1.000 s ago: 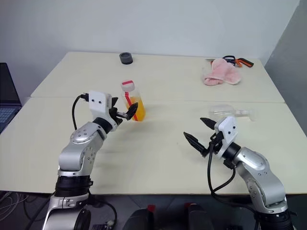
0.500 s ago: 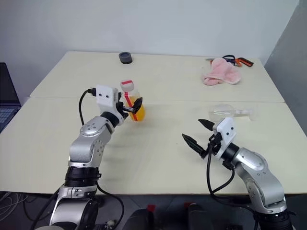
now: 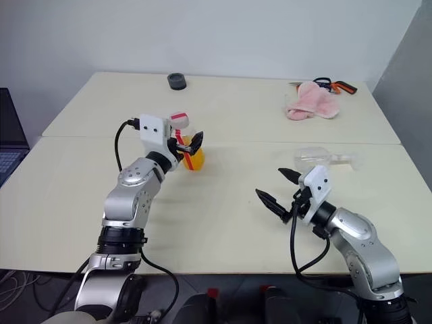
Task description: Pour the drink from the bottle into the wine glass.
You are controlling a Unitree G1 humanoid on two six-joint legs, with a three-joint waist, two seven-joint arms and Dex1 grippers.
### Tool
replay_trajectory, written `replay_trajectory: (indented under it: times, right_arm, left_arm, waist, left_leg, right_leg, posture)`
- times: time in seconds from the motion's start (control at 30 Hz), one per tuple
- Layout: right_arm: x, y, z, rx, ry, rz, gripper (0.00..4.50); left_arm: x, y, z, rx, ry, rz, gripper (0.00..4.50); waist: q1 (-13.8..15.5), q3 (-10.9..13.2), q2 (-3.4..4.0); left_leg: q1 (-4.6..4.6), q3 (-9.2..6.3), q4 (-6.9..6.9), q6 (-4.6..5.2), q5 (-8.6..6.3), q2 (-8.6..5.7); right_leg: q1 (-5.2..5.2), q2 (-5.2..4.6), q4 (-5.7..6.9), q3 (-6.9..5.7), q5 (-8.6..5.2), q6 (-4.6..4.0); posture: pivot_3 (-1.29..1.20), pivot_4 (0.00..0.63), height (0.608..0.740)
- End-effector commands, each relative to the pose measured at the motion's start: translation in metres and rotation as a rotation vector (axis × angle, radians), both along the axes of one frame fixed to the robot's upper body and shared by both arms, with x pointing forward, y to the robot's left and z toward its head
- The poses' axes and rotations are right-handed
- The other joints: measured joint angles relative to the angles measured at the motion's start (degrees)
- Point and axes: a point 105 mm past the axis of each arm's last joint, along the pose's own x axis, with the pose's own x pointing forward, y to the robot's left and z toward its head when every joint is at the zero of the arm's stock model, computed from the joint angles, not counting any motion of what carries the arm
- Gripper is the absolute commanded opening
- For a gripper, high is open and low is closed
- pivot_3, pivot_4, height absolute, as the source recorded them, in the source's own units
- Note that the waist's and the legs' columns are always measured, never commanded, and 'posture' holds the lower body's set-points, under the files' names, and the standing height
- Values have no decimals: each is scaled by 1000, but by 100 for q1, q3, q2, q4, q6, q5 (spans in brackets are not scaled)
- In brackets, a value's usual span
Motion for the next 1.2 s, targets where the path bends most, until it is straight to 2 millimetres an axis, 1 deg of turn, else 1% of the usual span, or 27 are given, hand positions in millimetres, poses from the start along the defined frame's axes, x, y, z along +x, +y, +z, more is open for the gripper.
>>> replay_trajectory:
  times: [0.03, 0.3, 0.53, 0.8, 0.93, 1.07, 1.1, 1.2]
  right_arm:
    - [-4, 4, 11, -6, -42, 33, 4500]
    - [-1, 2, 9, -8, -35, 34, 4500]
    - [-3, 2, 5, -8, -28, 36, 4500]
    - [-4, 4, 5, -7, -25, 40, 4500]
    - [-4, 5, 6, -8, -25, 44, 4500]
    - [-3, 6, 6, -10, -25, 45, 4500]
    - [-3, 6, 6, -10, -25, 46, 4500]
    - [-3, 7, 7, -10, -25, 47, 4500]
  left_arm:
    - [1, -5, 20, 0, -71, -6, 4481]
    - [4, -6, 22, 10, -67, -7, 4481]
    - [4, -6, 22, 14, -68, -5, 4481]
    - [3, -5, 19, 10, -62, -7, 4481]
    - [3, -5, 16, 13, -55, -7, 3653]
    - [4, -4, 14, 17, -47, -2, 2370]
    - [4, -3, 14, 16, -45, -2, 2189]
    - [4, -3, 12, 15, -39, -1, 2176]
  waist:
    - [0, 0, 0]
    - [0, 0, 0]
    - [-1, 0, 0]
    - [0, 0, 0]
    - [0, 0, 0]
    - [0, 0, 0]
    - [0, 0, 0]
    - [0, 0, 0]
  left_leg:
    - [0, 0, 0, 0, 0, 0]
    - [-1, -1, 0, 0, 0, 0]
    - [-1, -2, 1, 0, 0, 0]
    - [-1, -2, 1, 0, 0, 0]
    - [-2, -2, 2, 0, 0, 0]
    - [-2, -2, 2, 0, 0, 0]
    - [-2, -2, 3, 0, 0, 0]
    - [-2, -2, 3, -1, 0, 0]
  right_leg:
    - [0, 0, 0, 0, 0, 0]
    - [-1, 0, 0, -1, 0, 0]
    - [-1, 0, 0, -2, 0, 0]
    - [-1, 0, 1, -1, 0, 0]
    - [-1, 0, 1, -1, 0, -1]
    - [-1, 0, 1, -2, 0, -1]
    - [-1, 0, 1, -1, 0, -1]
    - [-1, 0, 2, -2, 0, -1]
  posture:
    - [0, 150, 740]
    - [0, 150, 740]
    - [0, 150, 740]
    - [0, 150, 740]
    - [0, 150, 740]
    - [0, 150, 740]
    - [0, 150, 740]
    - [0, 150, 740]
